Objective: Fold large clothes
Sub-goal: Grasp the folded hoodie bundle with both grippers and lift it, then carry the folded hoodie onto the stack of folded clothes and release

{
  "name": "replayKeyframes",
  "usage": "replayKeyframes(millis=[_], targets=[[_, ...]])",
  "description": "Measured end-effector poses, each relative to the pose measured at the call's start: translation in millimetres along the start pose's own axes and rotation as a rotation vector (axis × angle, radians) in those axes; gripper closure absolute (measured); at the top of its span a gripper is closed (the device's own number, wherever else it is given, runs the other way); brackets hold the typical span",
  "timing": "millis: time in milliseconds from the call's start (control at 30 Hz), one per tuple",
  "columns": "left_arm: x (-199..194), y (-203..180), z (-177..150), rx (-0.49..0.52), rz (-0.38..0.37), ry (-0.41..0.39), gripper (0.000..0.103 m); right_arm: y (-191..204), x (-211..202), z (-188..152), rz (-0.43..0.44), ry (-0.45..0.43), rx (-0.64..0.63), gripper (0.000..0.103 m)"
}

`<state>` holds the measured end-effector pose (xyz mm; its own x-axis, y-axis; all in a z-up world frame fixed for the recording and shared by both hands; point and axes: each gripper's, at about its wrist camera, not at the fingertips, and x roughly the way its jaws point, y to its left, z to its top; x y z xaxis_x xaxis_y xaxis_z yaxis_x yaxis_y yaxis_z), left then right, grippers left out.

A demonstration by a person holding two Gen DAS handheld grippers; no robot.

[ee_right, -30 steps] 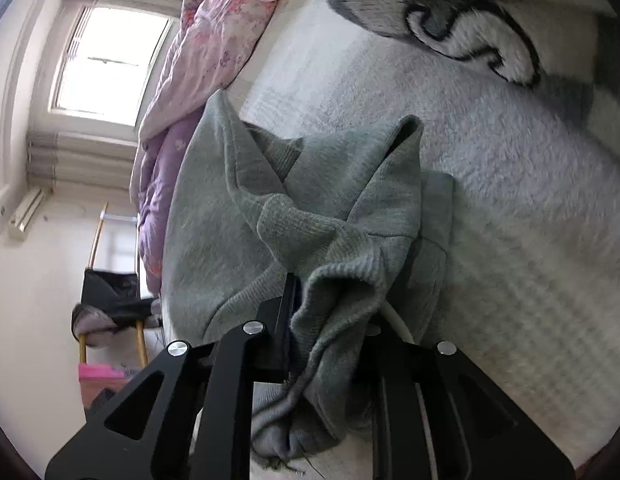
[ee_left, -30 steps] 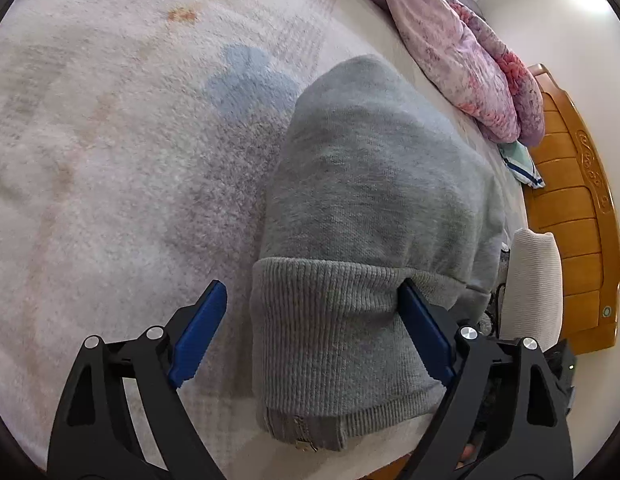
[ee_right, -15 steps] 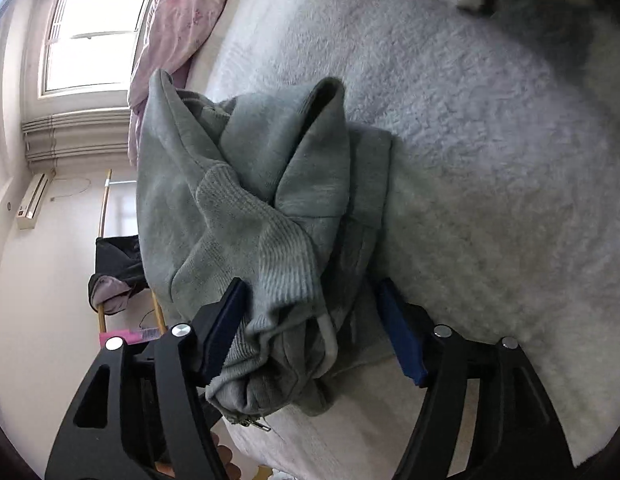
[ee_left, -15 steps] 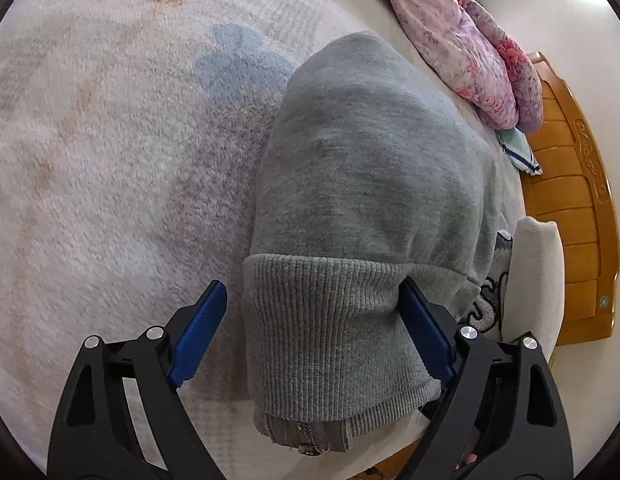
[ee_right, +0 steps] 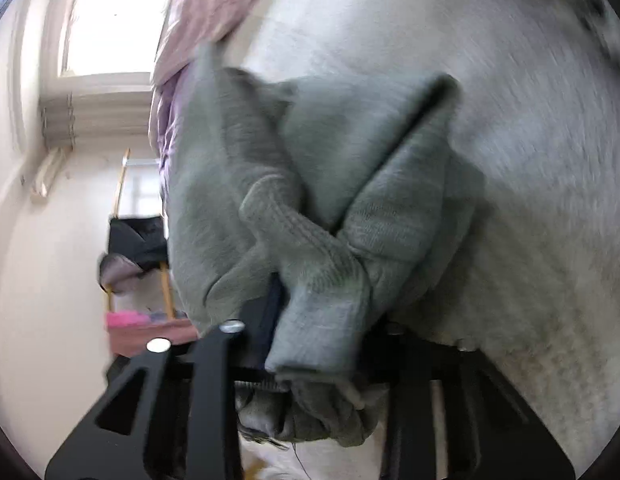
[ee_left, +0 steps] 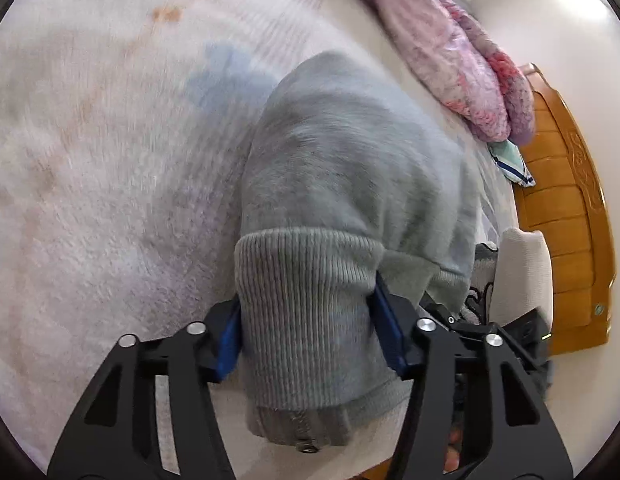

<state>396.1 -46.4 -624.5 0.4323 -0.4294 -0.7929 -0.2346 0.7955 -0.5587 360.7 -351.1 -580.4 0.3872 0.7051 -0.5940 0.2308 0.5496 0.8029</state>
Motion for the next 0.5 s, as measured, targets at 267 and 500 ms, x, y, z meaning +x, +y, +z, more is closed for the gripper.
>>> replayKeyframes(millis=[267,500], targets=[[-85.5,-70.3,-6.5,0.056,-0.088,-0.18,0.053,86.6,-90.6,15.4,0.068,-0.036,-0.277,0.087],[-145.9,-182.1,-39.0,0.154,-0.2,-0.366,0.053,132.5,-206.4,47.2,0.172,-0.142,-0.429,0.087]])
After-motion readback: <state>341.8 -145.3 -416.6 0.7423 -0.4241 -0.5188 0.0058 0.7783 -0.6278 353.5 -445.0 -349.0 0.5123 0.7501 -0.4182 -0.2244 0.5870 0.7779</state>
